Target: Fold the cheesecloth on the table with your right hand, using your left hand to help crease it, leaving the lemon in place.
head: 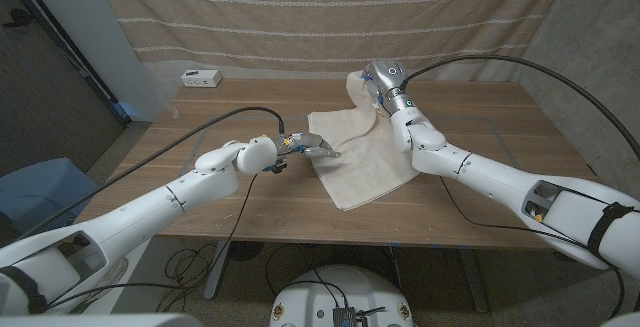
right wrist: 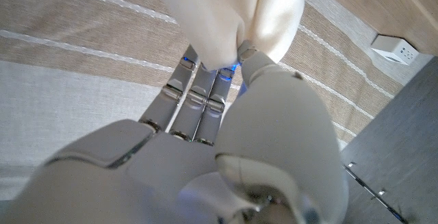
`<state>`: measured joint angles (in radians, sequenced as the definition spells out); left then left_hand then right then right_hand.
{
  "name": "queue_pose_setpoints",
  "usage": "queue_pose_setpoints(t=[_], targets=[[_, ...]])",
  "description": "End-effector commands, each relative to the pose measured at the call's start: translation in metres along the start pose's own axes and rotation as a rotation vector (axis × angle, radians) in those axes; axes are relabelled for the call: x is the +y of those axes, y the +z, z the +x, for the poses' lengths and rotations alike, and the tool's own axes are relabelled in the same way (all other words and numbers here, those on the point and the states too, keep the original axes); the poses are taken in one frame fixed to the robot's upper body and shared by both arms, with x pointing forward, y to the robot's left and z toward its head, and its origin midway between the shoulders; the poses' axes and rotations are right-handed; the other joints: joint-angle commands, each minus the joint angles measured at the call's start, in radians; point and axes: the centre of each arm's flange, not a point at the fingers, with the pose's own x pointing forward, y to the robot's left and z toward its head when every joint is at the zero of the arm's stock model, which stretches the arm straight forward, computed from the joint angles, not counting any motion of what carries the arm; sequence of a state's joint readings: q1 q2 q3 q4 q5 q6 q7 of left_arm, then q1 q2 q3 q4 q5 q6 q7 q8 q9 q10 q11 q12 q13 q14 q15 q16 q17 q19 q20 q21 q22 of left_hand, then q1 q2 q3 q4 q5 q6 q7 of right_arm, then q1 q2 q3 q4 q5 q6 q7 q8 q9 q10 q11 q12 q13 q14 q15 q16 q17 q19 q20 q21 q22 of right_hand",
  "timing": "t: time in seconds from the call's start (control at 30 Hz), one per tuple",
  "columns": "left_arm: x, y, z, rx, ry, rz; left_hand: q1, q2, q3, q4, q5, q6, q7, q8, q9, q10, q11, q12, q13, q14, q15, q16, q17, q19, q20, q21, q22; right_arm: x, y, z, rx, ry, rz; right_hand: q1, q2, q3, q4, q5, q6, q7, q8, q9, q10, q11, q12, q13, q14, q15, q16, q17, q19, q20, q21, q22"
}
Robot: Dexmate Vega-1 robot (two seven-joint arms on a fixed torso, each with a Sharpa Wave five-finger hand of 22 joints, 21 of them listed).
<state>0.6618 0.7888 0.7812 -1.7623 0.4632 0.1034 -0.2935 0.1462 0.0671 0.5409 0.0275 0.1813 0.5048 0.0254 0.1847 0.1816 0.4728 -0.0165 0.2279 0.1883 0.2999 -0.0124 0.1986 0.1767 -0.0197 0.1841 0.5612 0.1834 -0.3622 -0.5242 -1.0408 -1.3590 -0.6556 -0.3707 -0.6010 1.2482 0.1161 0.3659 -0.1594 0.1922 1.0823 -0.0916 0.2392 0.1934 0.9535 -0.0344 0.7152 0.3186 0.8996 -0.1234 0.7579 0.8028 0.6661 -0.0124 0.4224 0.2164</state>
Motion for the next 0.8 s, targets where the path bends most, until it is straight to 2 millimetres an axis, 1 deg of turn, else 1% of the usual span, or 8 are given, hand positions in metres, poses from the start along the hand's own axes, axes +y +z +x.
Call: queue_pose_setpoints(t=[0.03,0.33,0.5,0.53,0.77,0.8], targets=[[-0.004,-0.004,-0.011,0.01,0.018,-0.021,-0.007,0.004,-0.003,0.003,0.007,-0.008,-0.001,-0.002,0.0,0.002,0.004,0.0,0.006,0.001,0.006,-0.007,0.0,0.008,0.006,-0.005,0.004,-0.016,0.06,0.005,-0.205,-0.041,-0.014,0.009,0.003,0.002,0.002,0.002,0.013,0.0,-0.001,0.004,0.038,-0.036,0.007,0.04,0.01,-0.106,0.012,0.014,-0.003,-0.003,0.009,0.003],[-0.008,-0.006,-0.017,0.012,0.025,-0.033,-0.008,0.004,-0.002,0.001,0.008,-0.018,-0.003,-0.003,0.0,-0.004,0.004,-0.004,0.006,-0.001,0.008,-0.008,-0.001,0.009,0.006,-0.008,0.004,-0.001,0.082,0.002,-0.265,0.015,-0.068,0.015,-0.005,-0.007,-0.002,0.001,0.013,-0.001,-0.005,0.005,0.038,-0.042,0.005,0.043,0.025,-0.105,0.039,0.049,-0.005,-0.003,0.016,0.005],[-0.01,-0.006,-0.019,0.011,0.028,-0.038,-0.008,0.004,-0.002,0.001,0.008,-0.022,-0.002,-0.003,0.0,-0.004,0.006,-0.005,0.006,-0.001,0.008,-0.008,-0.001,0.008,0.008,-0.01,0.004,0.01,0.091,0.004,-0.283,0.045,-0.118,0.016,-0.003,-0.009,-0.001,0.001,0.011,-0.002,-0.009,0.007,0.034,-0.044,0.003,0.046,0.022,-0.104,0.045,0.066,-0.008,-0.004,0.021,0.006],[-0.01,-0.005,-0.019,0.011,0.029,-0.039,-0.008,0.004,-0.001,0.0,0.008,-0.022,-0.001,-0.004,0.0,-0.004,0.006,-0.005,0.006,-0.001,0.008,-0.008,-0.001,0.008,0.008,-0.01,0.004,0.013,0.093,0.004,-0.286,0.052,-0.125,0.018,-0.002,-0.009,-0.001,0.002,0.011,-0.001,-0.009,0.007,0.032,-0.051,0.001,0.046,0.019,-0.104,0.047,0.073,-0.009,-0.005,0.023,0.007],[-0.013,-0.006,-0.022,0.017,0.028,-0.05,-0.008,0.004,-0.001,-0.001,0.008,-0.026,-0.004,-0.003,0.0,-0.004,0.004,-0.006,0.006,-0.001,0.008,-0.009,-0.001,0.009,0.008,-0.012,0.004,0.03,0.104,0.008,-0.299,0.098,-0.175,0.018,0.0,-0.01,0.001,0.003,0.01,-0.004,-0.013,0.007,0.032,-0.053,-0.003,0.044,0.013,-0.105,0.05,0.089,-0.015,-0.006,0.026,0.008],[-0.013,-0.006,-0.022,0.017,0.026,-0.051,-0.008,0.004,-0.001,-0.001,0.008,-0.026,-0.004,-0.003,0.0,-0.003,0.002,-0.006,0.006,-0.002,0.008,-0.009,-0.001,0.009,0.008,-0.012,0.004,0.032,0.105,0.009,-0.299,0.104,-0.178,0.019,0.001,-0.009,0.001,0.003,0.011,-0.004,-0.014,0.007,0.03,-0.05,-0.005,0.043,0.009,-0.105,0.049,0.093,-0.016,-0.006,0.028,0.009]])
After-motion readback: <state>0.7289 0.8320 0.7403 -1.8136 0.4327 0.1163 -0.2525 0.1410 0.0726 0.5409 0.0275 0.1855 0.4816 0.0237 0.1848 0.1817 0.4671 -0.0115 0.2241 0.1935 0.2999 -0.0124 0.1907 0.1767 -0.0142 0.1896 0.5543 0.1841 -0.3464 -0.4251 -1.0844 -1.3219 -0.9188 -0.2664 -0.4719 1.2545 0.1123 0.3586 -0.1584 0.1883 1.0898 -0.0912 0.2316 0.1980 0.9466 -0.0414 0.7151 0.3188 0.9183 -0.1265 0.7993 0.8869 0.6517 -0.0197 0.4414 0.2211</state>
